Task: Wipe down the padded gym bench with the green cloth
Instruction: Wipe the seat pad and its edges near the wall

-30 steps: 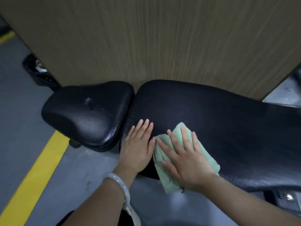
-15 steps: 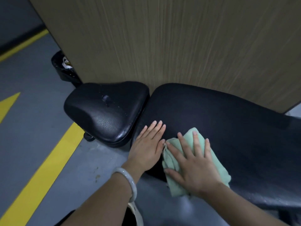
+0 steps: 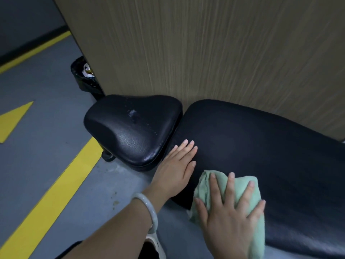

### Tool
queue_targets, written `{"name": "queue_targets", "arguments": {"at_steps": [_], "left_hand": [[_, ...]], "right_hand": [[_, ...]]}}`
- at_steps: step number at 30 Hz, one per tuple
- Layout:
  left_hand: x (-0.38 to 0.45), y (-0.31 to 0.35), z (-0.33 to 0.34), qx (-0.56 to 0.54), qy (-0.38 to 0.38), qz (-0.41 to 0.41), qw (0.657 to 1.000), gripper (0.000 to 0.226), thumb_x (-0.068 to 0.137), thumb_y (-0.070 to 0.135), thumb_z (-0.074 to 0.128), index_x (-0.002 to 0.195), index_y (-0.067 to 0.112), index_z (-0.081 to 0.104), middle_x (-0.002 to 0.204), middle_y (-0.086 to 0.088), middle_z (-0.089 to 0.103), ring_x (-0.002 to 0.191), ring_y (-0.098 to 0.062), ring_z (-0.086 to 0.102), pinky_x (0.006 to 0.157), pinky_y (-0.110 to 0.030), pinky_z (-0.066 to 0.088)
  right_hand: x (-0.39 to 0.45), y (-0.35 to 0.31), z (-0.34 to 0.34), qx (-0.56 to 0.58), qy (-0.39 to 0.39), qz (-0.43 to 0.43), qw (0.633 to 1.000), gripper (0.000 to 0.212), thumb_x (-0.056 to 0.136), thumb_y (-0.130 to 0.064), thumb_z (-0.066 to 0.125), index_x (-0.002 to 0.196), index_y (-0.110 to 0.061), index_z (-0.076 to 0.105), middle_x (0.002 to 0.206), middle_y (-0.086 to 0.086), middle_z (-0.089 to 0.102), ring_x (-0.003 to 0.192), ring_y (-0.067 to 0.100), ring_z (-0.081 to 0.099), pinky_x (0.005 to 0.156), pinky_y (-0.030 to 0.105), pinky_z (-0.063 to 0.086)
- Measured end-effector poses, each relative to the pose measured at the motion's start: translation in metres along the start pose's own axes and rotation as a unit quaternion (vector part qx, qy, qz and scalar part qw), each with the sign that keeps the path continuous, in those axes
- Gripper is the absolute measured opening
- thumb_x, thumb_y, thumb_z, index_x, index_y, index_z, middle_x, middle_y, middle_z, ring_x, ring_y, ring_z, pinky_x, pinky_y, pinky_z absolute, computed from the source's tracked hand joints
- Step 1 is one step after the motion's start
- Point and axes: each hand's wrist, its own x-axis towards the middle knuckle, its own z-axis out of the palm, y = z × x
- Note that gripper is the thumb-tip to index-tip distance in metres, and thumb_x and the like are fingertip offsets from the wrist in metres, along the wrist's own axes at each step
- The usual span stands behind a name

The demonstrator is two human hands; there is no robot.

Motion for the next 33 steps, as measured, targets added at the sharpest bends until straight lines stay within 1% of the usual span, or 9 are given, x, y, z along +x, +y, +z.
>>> {"name": "queue_targets", "arguments": {"at_steps": [3, 7, 12, 15, 18, 21, 26, 30, 33], "left_hand": [[0.009, -0.007, -0.01, -0.026, 0.013, -0.011, 1.0, 0.058, 0.097, 0.038, 0.018, 0.142, 0.011, 0.042, 0.153, 0.001, 0.033, 0.143, -0.008, 0.016, 0.117, -0.023, 0.006], [0.021, -0.039, -0.029, 0.084, 0.044, 0.004, 0.995, 0.05, 0.097, 0.031, 0.028, 0.135, 0.01, 0.053, 0.145, -0.003, 0.046, 0.14, -0.017, 0.032, 0.116, -0.032, 0.013], [0.009, -0.077, -0.032, 0.157, 0.008, -0.037, 0.987, 0.054, 0.096, 0.035, 0.027, 0.14, 0.011, 0.046, 0.148, -0.002, 0.043, 0.141, -0.018, 0.029, 0.115, -0.034, 0.013], [0.004, -0.093, -0.036, 0.169, -0.014, 0.004, 0.985, 0.055, 0.097, 0.038, 0.028, 0.144, 0.013, 0.04, 0.152, 0.0, 0.036, 0.143, -0.015, 0.024, 0.115, -0.032, 0.013], [0.011, -0.106, -0.046, 0.143, -0.008, 0.027, 0.989, 0.057, 0.098, 0.043, 0.025, 0.146, 0.016, 0.036, 0.154, 0.004, 0.03, 0.144, -0.01, 0.017, 0.117, -0.027, 0.009], [0.02, -0.122, -0.053, 0.128, 0.048, -0.009, 0.991, 0.056, 0.098, 0.043, 0.025, 0.145, 0.015, 0.039, 0.153, 0.002, 0.031, 0.144, -0.009, 0.018, 0.117, -0.032, 0.013], [0.021, -0.133, -0.05, 0.124, 0.1, -0.12, 0.98, 0.061, 0.095, 0.045, 0.016, 0.149, 0.018, 0.029, 0.155, 0.007, 0.021, 0.145, -0.004, 0.009, 0.118, -0.027, -0.001], [0.023, -0.135, -0.048, 0.106, 0.093, -0.128, 0.982, 0.063, 0.094, 0.043, 0.008, 0.148, 0.02, 0.033, 0.154, 0.01, 0.027, 0.143, 0.001, 0.009, 0.118, -0.025, -0.001], [0.022, -0.135, -0.048, 0.105, 0.089, -0.126, 0.982, 0.064, 0.094, 0.044, 0.008, 0.148, 0.021, 0.033, 0.154, 0.01, 0.029, 0.142, 0.003, 0.009, 0.117, -0.023, -0.002]], "right_hand": [[0.013, -0.041, 0.003, 0.032, 0.006, 0.02, 0.999, 0.063, 0.092, -0.059, 0.023, 0.138, -0.024, 0.049, 0.147, 0.018, 0.041, 0.136, 0.054, 0.021, 0.103, 0.074, 0.012], [0.031, -0.077, 0.01, 0.046, 0.017, 0.018, 0.999, 0.062, 0.088, -0.056, 0.03, 0.135, -0.025, 0.054, 0.144, 0.018, 0.044, 0.135, 0.054, 0.024, 0.104, 0.073, 0.01], [0.024, -0.054, 0.019, 0.002, 0.057, -0.049, 0.997, 0.064, 0.097, -0.058, 0.01, 0.138, -0.029, 0.05, 0.144, 0.012, 0.047, 0.133, 0.052, 0.033, 0.103, 0.07, 0.02], [0.015, -0.03, 0.024, -0.045, 0.109, -0.083, 0.99, 0.058, 0.096, -0.059, 0.015, 0.138, -0.032, 0.045, 0.143, 0.008, 0.048, 0.131, 0.05, 0.038, 0.1, 0.069, 0.026], [0.018, -0.038, 0.027, -0.057, 0.148, -0.037, 0.987, 0.056, 0.096, -0.058, 0.019, 0.137, -0.031, 0.047, 0.143, 0.01, 0.048, 0.131, 0.052, 0.036, 0.101, 0.071, 0.023], [0.032, -0.071, 0.027, -0.023, 0.144, 0.015, 0.989, 0.057, 0.092, -0.055, 0.029, 0.134, -0.028, 0.055, 0.143, 0.014, 0.048, 0.132, 0.054, 0.032, 0.103, 0.073, 0.018], [0.06, -0.124, 0.032, 0.013, 0.1, -0.005, 0.995, 0.058, 0.089, -0.053, 0.031, 0.135, -0.026, 0.054, 0.144, 0.019, 0.044, 0.134, 0.056, 0.025, 0.104, 0.075, 0.01], [0.075, -0.137, 0.037, 0.002, 0.101, -0.018, 0.995, 0.058, 0.088, -0.047, 0.032, 0.135, -0.023, 0.055, 0.145, 0.017, 0.044, 0.134, 0.056, 0.025, 0.103, 0.075, 0.011], [0.064, -0.118, 0.039, 0.003, 0.145, -0.031, 0.989, 0.053, 0.096, -0.045, 0.025, 0.132, -0.027, 0.058, 0.142, 0.011, 0.05, 0.133, 0.051, 0.033, 0.104, 0.071, 0.018]]}}
